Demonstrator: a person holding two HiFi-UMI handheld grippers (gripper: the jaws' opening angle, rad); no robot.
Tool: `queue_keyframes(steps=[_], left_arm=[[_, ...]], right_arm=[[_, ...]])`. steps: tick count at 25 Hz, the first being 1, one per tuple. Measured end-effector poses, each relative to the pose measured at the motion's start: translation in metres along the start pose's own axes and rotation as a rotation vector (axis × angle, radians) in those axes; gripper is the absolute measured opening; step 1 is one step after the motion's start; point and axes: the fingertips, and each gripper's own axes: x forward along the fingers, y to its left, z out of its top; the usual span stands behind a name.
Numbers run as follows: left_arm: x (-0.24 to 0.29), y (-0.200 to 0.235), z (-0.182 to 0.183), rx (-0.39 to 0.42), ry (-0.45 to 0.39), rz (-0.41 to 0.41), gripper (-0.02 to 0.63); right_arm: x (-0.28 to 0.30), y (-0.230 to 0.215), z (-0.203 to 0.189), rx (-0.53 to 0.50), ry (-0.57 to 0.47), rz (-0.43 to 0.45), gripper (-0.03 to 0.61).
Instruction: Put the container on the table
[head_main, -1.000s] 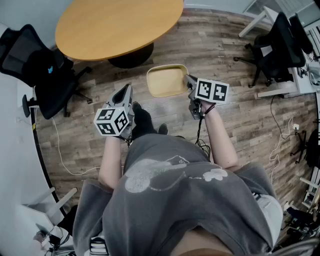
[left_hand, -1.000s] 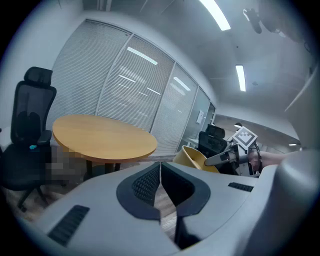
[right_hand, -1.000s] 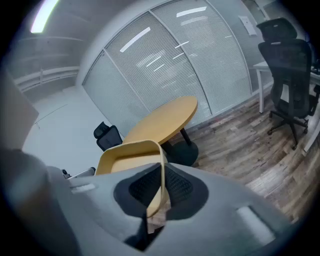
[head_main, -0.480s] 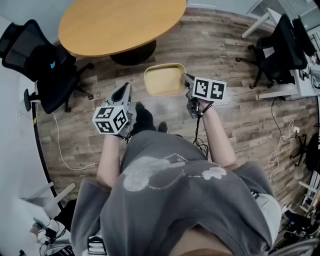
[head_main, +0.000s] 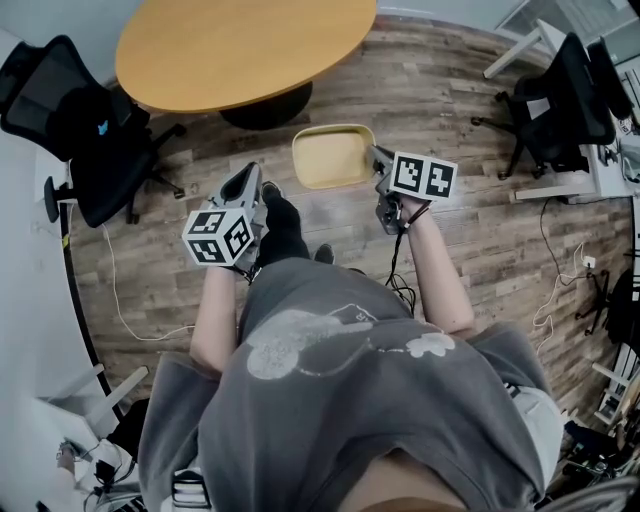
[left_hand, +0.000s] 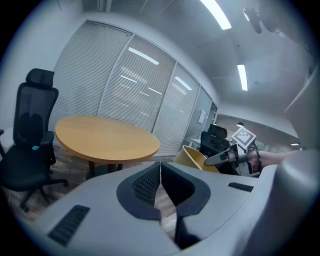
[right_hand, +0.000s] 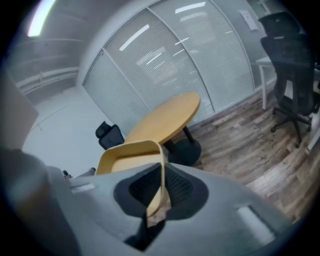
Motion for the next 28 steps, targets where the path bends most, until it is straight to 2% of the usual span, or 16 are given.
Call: queue_keyframes(steps=[12,22,28], left_arm=[[0.062,0.082,0.044,-0.022,-0.011,-0.021,0.009],[0.149,0.18,0.106,-0.047,0.0,-0.034,0.009],[0.183,0.222,0.132,-0.063,0.019,-0.041,0.009]], right_arm=[[0.074,0.008,0.062,-0.009,-0.009,-0.043,0.017],[0.175,0.005,0.152,0.013,-0.011,-0.088,0.017],[0.218,0.01,0.185,0.031,0.002,-0.106,0.017]])
